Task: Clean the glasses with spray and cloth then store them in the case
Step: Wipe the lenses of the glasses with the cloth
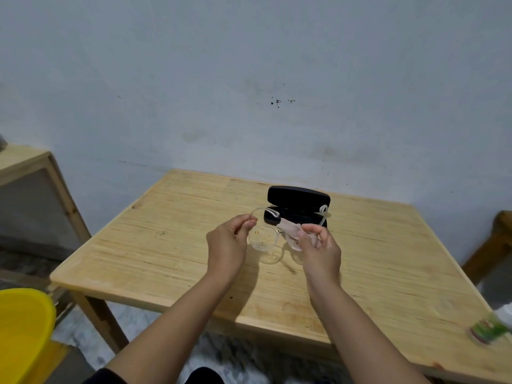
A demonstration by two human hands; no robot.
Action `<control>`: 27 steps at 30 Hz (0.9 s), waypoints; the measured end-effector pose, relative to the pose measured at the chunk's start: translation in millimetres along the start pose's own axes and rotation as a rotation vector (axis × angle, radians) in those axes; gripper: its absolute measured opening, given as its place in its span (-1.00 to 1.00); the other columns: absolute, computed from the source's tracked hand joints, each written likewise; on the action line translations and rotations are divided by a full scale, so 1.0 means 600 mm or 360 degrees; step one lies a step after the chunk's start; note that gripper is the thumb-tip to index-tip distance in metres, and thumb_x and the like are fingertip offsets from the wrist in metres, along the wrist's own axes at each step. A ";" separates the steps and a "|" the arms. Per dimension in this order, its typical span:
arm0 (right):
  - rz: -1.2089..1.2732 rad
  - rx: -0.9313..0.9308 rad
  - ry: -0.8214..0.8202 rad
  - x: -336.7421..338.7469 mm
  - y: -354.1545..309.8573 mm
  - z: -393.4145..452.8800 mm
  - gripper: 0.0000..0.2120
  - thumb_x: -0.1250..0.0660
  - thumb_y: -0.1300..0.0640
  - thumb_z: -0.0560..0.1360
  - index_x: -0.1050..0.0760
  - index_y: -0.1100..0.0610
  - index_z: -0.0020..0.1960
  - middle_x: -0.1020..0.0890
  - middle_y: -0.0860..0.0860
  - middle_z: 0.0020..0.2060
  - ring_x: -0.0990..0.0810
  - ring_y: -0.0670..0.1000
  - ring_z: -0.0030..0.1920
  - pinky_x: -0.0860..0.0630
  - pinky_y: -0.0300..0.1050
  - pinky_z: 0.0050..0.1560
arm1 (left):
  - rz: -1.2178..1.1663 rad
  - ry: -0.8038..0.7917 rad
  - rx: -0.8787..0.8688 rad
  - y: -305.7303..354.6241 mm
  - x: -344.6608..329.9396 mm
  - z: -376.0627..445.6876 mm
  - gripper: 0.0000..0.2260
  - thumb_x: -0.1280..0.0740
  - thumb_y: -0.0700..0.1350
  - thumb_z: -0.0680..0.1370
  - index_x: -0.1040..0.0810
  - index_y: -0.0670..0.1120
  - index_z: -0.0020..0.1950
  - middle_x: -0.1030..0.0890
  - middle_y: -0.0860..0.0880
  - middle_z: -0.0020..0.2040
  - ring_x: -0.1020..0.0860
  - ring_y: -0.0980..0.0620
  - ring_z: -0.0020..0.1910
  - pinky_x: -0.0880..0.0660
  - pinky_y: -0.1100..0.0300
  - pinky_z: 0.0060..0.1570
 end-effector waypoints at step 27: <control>-0.0028 -0.0032 -0.0202 -0.001 -0.025 -0.035 -0.91 -0.38 0.18 0.44 -0.65 0.03 -0.13 -0.66 -0.03 -0.17 -0.58 -0.08 -0.13 -0.47 -0.26 -0.20 | -0.0270 0.0060 0.0151 -0.004 0.017 -0.012 -0.83 -0.38 -0.19 0.48 -0.65 0.10 -0.12 -0.67 0.11 -0.27 -0.59 0.26 -0.29 -0.50 0.43 -0.17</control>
Point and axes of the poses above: each hand's wrist, its own z-axis towards the middle knuckle, its own x-axis out of the back of the hand, y = z × x, the point moved 5 cm from there along z, towards the middle knuckle
